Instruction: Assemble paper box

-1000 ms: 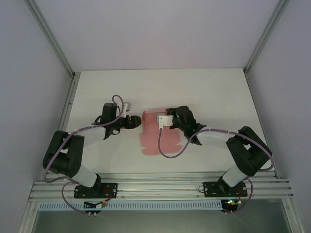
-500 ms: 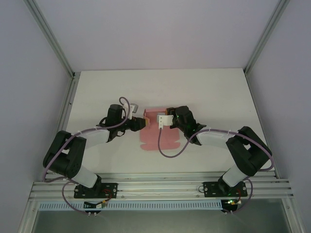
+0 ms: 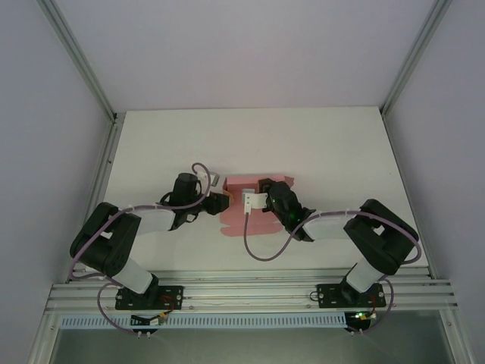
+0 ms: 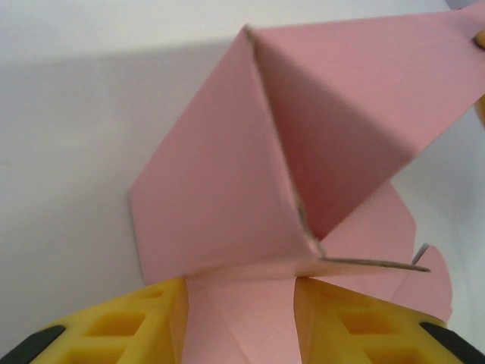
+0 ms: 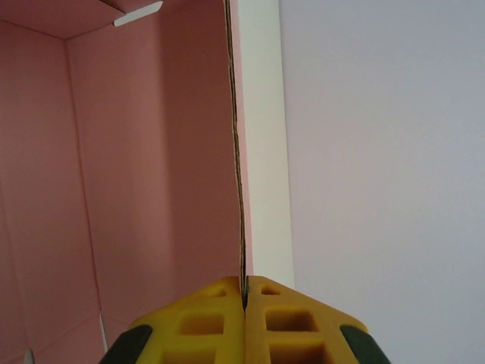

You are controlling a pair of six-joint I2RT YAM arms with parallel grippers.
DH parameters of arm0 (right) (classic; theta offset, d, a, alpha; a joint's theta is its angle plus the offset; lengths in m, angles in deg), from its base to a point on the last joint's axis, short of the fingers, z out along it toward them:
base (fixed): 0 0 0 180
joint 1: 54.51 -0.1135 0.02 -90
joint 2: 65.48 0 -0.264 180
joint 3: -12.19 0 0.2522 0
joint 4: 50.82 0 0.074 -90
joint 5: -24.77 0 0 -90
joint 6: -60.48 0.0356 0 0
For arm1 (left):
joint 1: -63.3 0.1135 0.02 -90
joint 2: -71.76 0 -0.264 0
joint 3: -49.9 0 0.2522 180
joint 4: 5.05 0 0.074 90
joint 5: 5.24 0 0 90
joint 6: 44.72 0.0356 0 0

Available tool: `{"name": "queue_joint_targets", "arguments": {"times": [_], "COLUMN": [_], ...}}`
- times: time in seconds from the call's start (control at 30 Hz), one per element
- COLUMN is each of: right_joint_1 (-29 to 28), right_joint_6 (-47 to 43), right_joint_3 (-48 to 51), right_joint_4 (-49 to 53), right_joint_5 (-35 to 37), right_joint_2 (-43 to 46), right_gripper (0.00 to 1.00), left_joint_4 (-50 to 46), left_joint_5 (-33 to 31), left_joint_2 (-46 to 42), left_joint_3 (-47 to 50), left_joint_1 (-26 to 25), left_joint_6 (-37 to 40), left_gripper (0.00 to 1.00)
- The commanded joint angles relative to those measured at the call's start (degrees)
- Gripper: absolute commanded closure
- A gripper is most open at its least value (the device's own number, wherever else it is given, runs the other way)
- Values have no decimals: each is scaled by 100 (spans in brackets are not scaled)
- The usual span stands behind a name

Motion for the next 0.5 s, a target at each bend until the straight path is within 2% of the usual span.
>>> {"name": "queue_joint_targets", "arguments": {"times": [0.0, 0.23, 0.33, 0.47], "right_joint_1": [-193, -387, -406, -415], "right_joint_6": [113, 238, 271, 157], "right_joint_3": [331, 552, 517, 557], "right_joint_4": [-51, -189, -26, -310], "right_joint_5": [291, 697, 703, 791], "right_joint_2": [-271, -432, -516, -688], "right_gripper": [100, 100, 100, 100], "left_joint_4": [426, 1088, 1210, 1180], "left_joint_5": [-227, -334, -153, 89], "left_joint_2": [-261, -226, 48, 500], "left_joint_3": [238, 368, 92, -269], "left_joint_1": [-38, -42, -51, -47], "left_joint_6": [93, 184, 389, 621], "left_gripper": [59, 59, 59, 61]}}
